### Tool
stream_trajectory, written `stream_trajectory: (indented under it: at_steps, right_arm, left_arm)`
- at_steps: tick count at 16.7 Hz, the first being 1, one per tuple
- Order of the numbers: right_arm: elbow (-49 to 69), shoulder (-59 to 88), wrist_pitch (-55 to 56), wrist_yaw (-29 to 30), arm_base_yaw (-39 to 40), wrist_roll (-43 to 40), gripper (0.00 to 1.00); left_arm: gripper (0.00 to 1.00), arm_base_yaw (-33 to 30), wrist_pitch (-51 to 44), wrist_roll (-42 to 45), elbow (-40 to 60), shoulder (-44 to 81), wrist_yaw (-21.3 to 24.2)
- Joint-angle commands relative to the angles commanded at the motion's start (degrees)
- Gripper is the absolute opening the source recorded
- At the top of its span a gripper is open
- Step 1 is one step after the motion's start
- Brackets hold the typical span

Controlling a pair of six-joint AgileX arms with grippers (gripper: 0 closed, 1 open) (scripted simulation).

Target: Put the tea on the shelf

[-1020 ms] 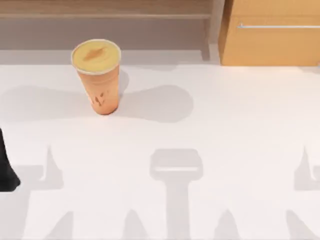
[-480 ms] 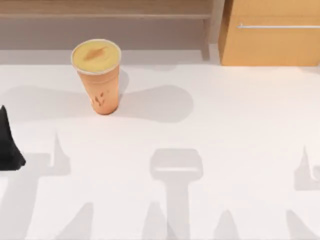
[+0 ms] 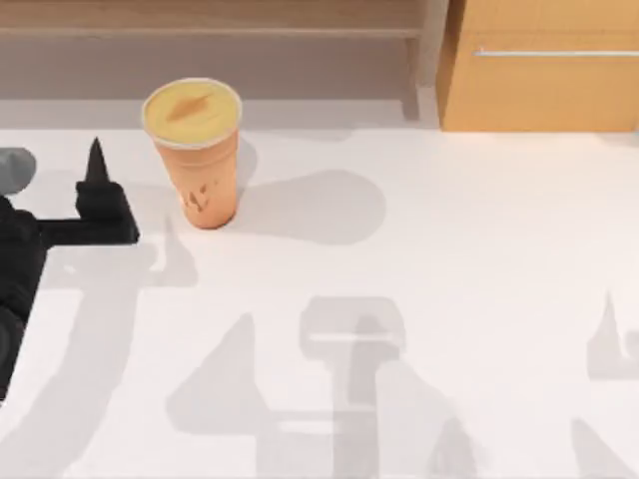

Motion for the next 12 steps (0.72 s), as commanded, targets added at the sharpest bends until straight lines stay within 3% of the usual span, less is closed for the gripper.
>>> stream_trajectory:
  at_steps: [7,12]
  right_arm:
    - [0.0,0.0,0.0,0.0,0.0,0.0,1.0]
    - [0.0,0.0,0.0,0.0,0.0,0.0,1.0]
  left_arm:
    - [1.0,-11.06,26.62,-1.02,7.61,38.21,-10.04]
    - [1.0,-15.34,36.95,-1.3,10.65,52.36,-13.85]
